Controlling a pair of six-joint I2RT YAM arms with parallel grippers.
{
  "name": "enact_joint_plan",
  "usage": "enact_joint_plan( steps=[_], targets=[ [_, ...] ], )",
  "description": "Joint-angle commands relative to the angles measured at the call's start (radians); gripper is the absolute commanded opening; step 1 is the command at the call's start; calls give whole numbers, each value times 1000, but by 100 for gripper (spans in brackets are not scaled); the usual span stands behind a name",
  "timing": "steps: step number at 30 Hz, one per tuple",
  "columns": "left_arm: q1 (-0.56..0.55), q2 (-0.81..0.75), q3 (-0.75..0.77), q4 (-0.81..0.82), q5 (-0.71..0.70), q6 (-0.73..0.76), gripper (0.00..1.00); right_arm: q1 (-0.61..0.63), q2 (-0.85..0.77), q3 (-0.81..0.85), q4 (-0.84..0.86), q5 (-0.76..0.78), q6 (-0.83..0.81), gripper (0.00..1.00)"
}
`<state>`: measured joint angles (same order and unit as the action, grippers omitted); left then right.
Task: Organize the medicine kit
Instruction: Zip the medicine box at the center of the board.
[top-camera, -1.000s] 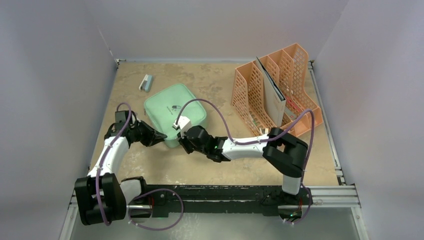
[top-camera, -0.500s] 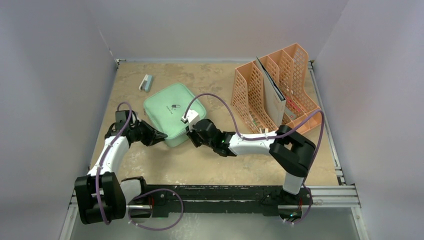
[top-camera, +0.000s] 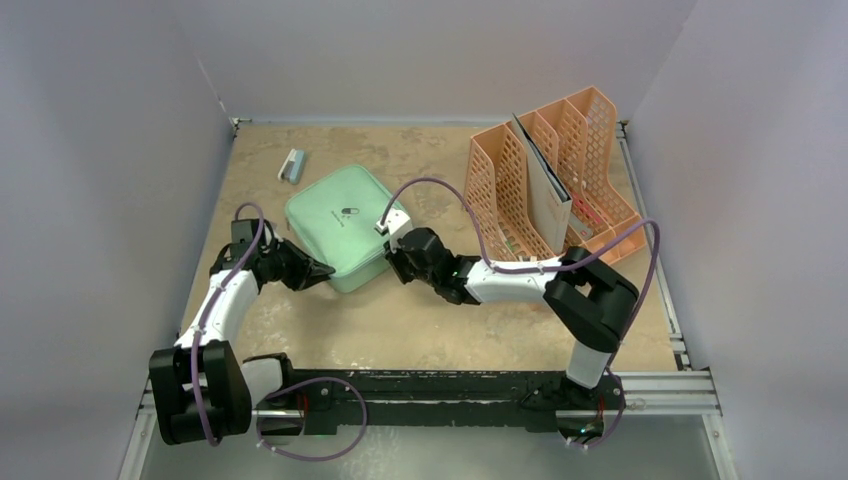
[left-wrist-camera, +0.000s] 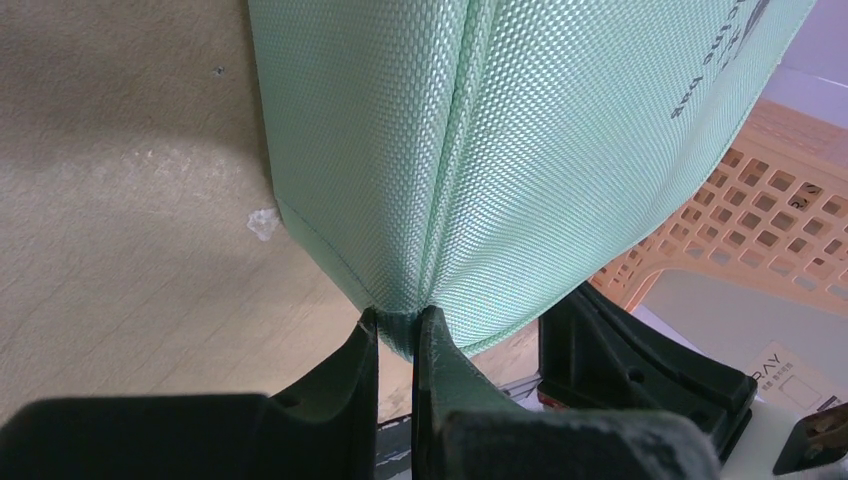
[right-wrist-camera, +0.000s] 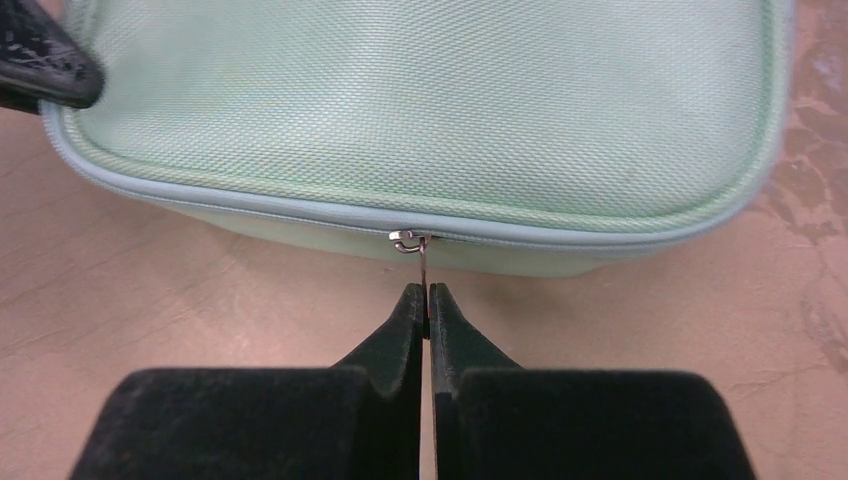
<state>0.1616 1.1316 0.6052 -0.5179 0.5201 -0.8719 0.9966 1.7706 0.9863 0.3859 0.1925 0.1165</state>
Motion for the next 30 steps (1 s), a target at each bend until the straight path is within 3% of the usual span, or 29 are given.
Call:
enact_joint_plan(
  steps=[1,8,19,30],
  targets=[
    [4,18,17,-55,-107,56,0,-80,-63,-15,12,139,-18,0],
    [1,9,15,-26,-92,45,0,-107,-76,-18,0,195,-32,0],
    [1,169,95,131,-58,117,0,-89,-157,-100,-55,185,-11,0],
    [15,363,380,114,-97,120,3,45,-132,-92,-79,133,96,0]
  ],
)
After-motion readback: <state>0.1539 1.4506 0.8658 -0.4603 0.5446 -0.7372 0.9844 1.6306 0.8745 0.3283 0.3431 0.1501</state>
